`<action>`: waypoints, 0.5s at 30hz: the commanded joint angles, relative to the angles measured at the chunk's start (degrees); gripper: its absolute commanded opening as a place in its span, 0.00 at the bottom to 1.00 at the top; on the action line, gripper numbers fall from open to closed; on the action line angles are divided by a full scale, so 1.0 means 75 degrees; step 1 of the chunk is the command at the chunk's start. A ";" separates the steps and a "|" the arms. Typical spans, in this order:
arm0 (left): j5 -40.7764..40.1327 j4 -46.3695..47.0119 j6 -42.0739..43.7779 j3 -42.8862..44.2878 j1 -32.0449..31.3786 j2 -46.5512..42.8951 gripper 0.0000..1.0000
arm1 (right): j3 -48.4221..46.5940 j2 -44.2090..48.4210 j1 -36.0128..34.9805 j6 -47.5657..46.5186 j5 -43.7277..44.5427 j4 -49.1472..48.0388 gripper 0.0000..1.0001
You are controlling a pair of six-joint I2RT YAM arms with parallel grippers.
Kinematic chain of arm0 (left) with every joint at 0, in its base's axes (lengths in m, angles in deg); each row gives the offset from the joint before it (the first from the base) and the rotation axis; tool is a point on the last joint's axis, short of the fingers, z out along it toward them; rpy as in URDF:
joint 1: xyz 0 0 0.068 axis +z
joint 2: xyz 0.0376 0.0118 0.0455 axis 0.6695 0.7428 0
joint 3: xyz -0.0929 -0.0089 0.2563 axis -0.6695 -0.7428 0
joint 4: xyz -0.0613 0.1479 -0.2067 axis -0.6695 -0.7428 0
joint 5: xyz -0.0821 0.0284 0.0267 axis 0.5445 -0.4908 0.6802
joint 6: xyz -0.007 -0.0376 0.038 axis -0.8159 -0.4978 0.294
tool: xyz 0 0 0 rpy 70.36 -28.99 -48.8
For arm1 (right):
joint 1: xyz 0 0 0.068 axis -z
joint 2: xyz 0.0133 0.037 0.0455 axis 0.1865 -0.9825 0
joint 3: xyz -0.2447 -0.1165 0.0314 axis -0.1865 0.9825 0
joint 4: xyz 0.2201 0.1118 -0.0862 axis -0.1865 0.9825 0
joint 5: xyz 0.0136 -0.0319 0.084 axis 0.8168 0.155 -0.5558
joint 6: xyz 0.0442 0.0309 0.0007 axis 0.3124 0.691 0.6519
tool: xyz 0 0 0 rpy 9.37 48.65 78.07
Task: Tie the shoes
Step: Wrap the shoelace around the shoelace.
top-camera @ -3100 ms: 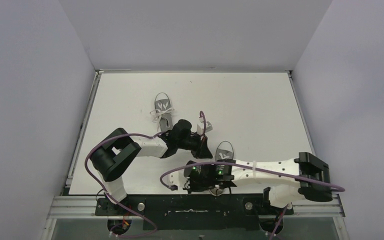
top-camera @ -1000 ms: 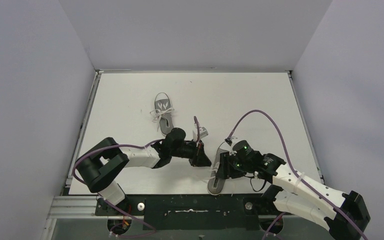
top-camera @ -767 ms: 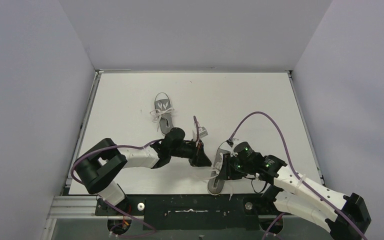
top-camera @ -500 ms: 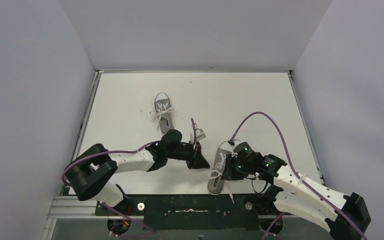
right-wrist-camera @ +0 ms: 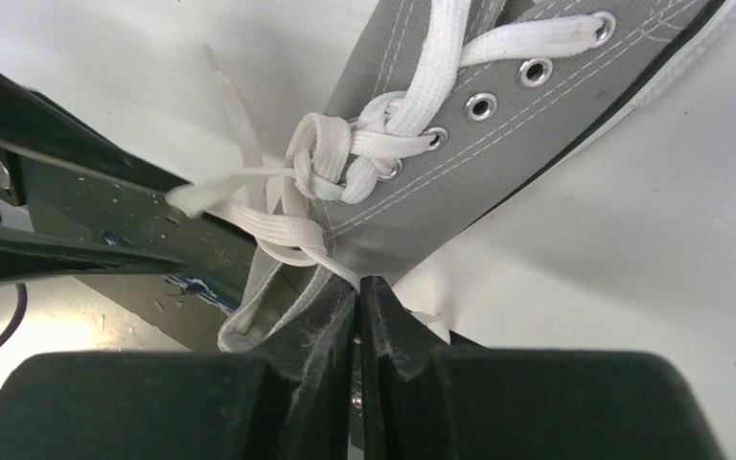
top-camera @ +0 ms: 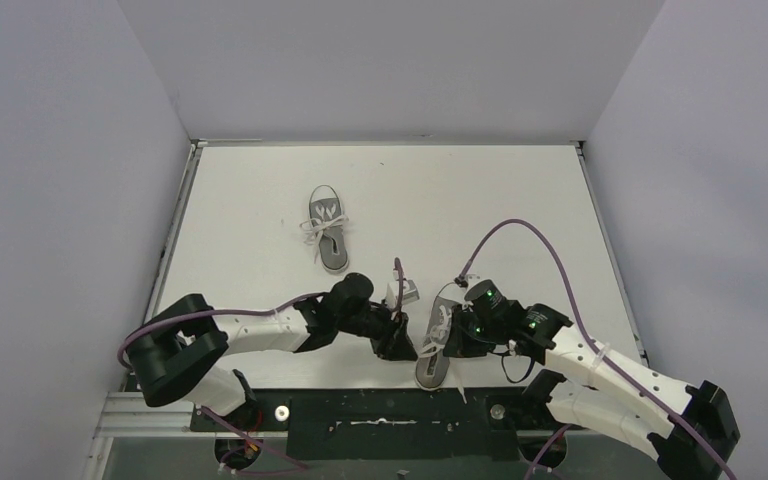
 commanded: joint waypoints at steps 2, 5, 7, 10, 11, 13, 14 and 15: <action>0.0379 -0.0298 0.0342 0.0318 0.0636 -0.0637 0.38 | -0.0273 -0.0090 0.0042 -0.0144 -0.0019 -0.0067 0.07; 0.0752 0.0059 -0.0024 0.0596 0.1049 -0.0392 0.65 | -0.0303 -0.0064 0.0050 -0.0118 0.0048 -0.0065 0.10; 0.0720 0.0109 -0.0301 0.0942 0.1127 0.0009 0.66 | -0.0321 -0.0102 0.0054 -0.0126 0.0045 -0.0090 0.11; 0.0657 0.0322 -0.0706 0.1390 0.1138 0.0723 0.66 | -0.0342 -0.0149 0.0054 -0.0090 0.0003 -0.0161 0.11; 0.0602 0.0417 -0.0913 0.1506 0.1140 0.0990 0.65 | -0.0360 -0.0159 0.0057 -0.0092 0.0009 -0.0178 0.11; 0.0766 0.0736 -0.1281 0.1727 0.1165 0.1477 0.59 | -0.0422 -0.0157 0.0062 -0.0095 0.0032 -0.0180 0.11; 0.0846 0.0859 -0.1438 0.1817 0.1166 0.1692 0.58 | -0.0458 -0.0174 0.0068 -0.0111 0.0066 -0.0172 0.11; 0.0926 0.0962 -0.1613 0.1871 0.1161 0.1866 0.56 | -0.0491 -0.0185 0.0081 -0.0125 0.0087 -0.0151 0.11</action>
